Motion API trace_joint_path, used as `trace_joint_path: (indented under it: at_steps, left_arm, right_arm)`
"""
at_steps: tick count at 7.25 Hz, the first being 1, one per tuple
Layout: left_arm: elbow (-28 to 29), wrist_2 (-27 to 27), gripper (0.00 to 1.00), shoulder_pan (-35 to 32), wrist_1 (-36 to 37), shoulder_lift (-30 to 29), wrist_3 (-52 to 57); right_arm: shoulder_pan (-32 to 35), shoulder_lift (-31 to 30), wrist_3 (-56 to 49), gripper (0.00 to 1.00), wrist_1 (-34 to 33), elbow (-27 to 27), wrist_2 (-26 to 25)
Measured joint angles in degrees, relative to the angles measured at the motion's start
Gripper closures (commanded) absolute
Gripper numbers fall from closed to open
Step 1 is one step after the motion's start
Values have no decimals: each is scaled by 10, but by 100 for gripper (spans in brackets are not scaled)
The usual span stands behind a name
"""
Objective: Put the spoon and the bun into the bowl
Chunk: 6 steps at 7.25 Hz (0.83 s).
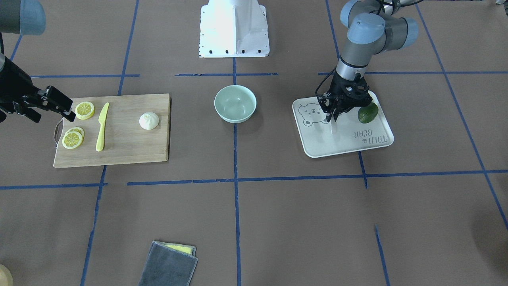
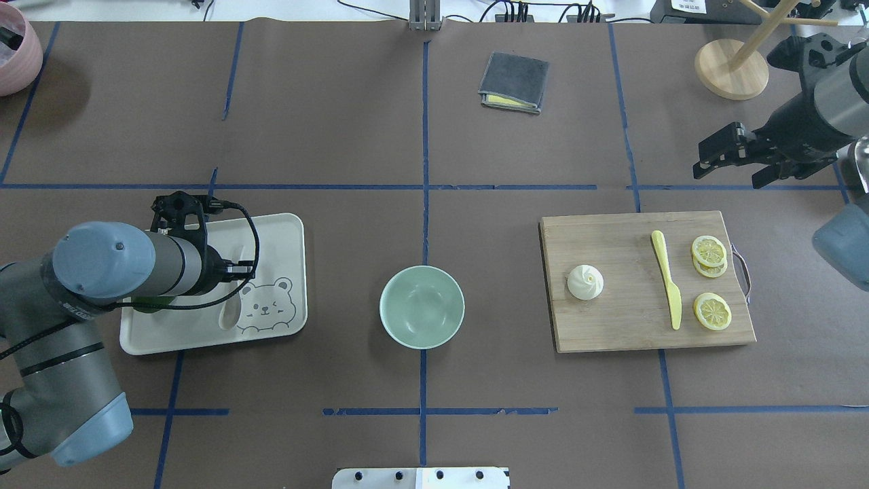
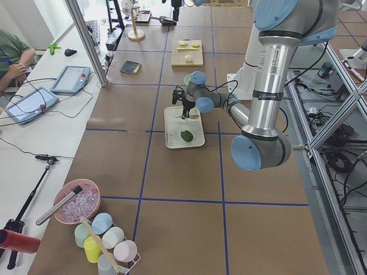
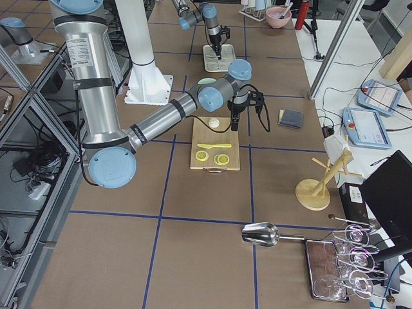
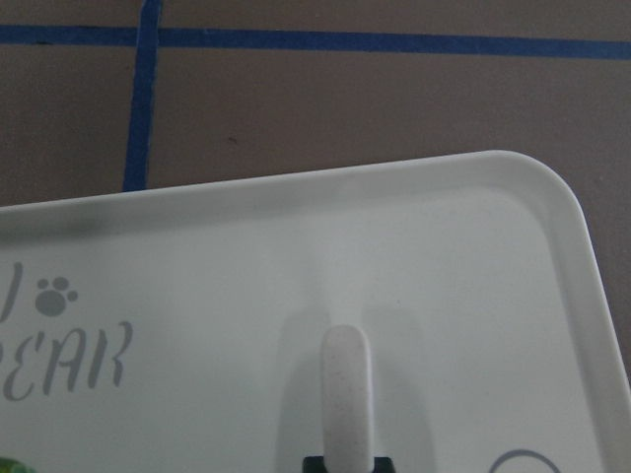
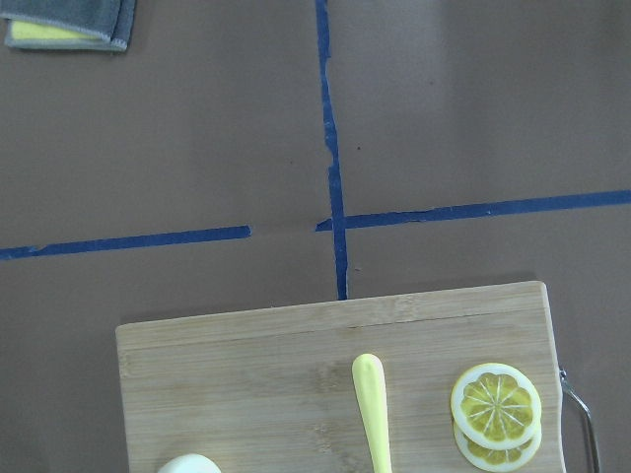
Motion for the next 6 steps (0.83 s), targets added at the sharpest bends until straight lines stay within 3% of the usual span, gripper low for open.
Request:
trace_joint_path:
  at_steps: [2,6]
  left_arm:
    - [-14,-9,100,-36,31,-43,-13]
    - [-2,-33,100,-37,38,-162,-210]
  right_arm:
    - [-41,2,48,0,38,-4,-39]
    - [-174,5,153,0,108,-18,-158]
